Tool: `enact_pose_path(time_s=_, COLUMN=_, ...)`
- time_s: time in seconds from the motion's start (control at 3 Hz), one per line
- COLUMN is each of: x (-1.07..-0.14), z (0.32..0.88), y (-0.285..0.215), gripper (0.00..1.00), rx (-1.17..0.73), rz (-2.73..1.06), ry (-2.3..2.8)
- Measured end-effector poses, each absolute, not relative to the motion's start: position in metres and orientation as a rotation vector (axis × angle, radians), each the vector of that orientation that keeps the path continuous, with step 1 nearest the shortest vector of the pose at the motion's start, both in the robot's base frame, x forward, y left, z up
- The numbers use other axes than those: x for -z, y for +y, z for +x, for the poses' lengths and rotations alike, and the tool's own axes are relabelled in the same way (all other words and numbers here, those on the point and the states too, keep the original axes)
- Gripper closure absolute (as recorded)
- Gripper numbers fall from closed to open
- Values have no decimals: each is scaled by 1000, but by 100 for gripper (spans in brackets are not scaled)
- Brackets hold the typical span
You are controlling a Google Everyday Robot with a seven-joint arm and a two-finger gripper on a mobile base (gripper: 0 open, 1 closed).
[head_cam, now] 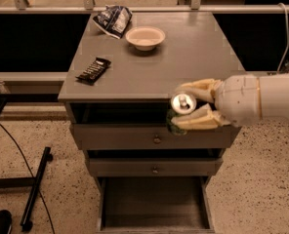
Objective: Place green can into bottom drawer
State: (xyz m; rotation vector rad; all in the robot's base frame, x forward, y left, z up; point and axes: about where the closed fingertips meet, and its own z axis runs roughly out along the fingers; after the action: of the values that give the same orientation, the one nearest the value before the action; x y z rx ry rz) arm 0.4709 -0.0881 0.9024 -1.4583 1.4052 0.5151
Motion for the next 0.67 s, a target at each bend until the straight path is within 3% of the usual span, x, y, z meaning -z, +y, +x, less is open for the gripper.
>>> enact_pose_path(time_s=0.67, x=-858, z=472, y=-84, gripper=100, rx=-568, rz=-1396, ry=1427)
